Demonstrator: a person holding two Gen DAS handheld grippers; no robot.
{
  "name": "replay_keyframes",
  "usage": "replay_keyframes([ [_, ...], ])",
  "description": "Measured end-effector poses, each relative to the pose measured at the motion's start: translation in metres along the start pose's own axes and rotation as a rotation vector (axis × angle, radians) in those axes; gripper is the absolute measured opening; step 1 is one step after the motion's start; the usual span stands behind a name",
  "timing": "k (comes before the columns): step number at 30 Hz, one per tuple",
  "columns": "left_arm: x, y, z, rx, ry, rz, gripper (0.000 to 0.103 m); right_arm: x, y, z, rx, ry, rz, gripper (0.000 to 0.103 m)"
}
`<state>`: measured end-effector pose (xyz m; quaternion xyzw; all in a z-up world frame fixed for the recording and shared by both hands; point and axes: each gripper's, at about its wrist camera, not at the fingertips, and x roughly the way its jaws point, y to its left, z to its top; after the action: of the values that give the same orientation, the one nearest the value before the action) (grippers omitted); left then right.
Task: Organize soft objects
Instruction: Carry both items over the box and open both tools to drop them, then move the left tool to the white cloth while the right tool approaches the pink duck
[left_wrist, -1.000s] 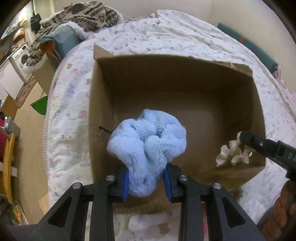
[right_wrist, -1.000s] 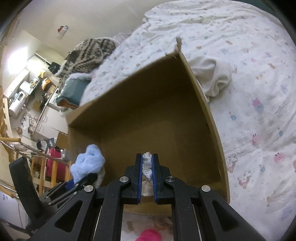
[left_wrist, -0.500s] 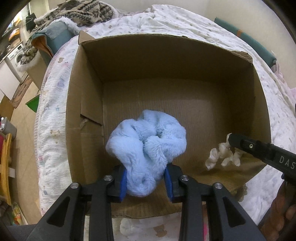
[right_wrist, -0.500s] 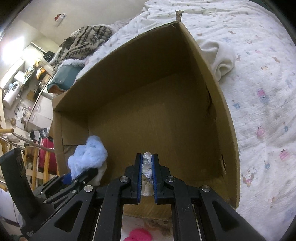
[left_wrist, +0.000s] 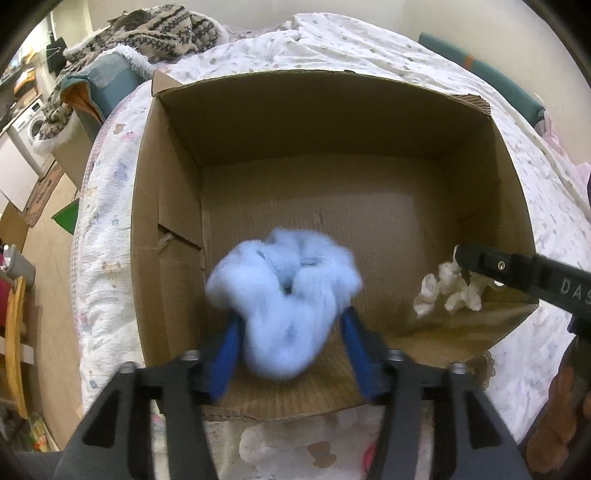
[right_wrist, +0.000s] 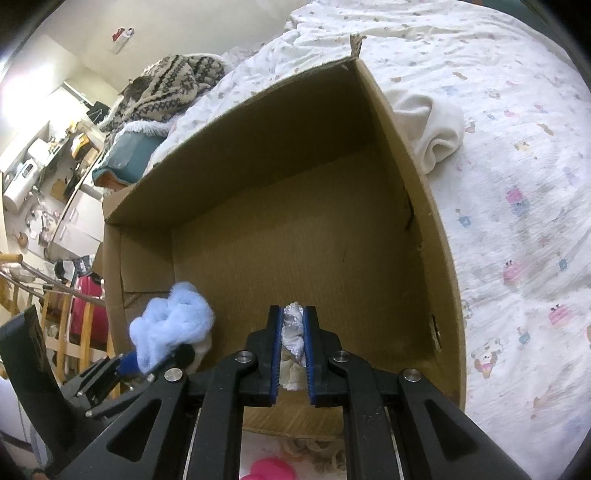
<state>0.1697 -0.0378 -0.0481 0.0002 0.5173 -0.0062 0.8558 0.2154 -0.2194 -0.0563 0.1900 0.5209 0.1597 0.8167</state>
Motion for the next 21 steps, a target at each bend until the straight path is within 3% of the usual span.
replay_keyframes([
  [2,-0.003,-0.002,-0.001,-0.003,-0.009,-0.011,0.068,-0.004,0.001,0.0,-0.002,-0.015,0.002,0.033],
  [4,-0.008,-0.004,-0.001,0.011,-0.014,-0.022,0.069,-0.008,0.005,-0.001,-0.016,-0.035,0.002,0.071],
  [5,-0.01,-0.005,-0.001,0.02,-0.019,-0.022,0.069,-0.011,0.008,-0.001,-0.029,-0.051,-0.001,0.074],
  [21,-0.051,0.009,-0.009,-0.013,-0.076,-0.007,0.069,-0.046,0.008,-0.014,-0.055,-0.092,-0.026,0.074],
])
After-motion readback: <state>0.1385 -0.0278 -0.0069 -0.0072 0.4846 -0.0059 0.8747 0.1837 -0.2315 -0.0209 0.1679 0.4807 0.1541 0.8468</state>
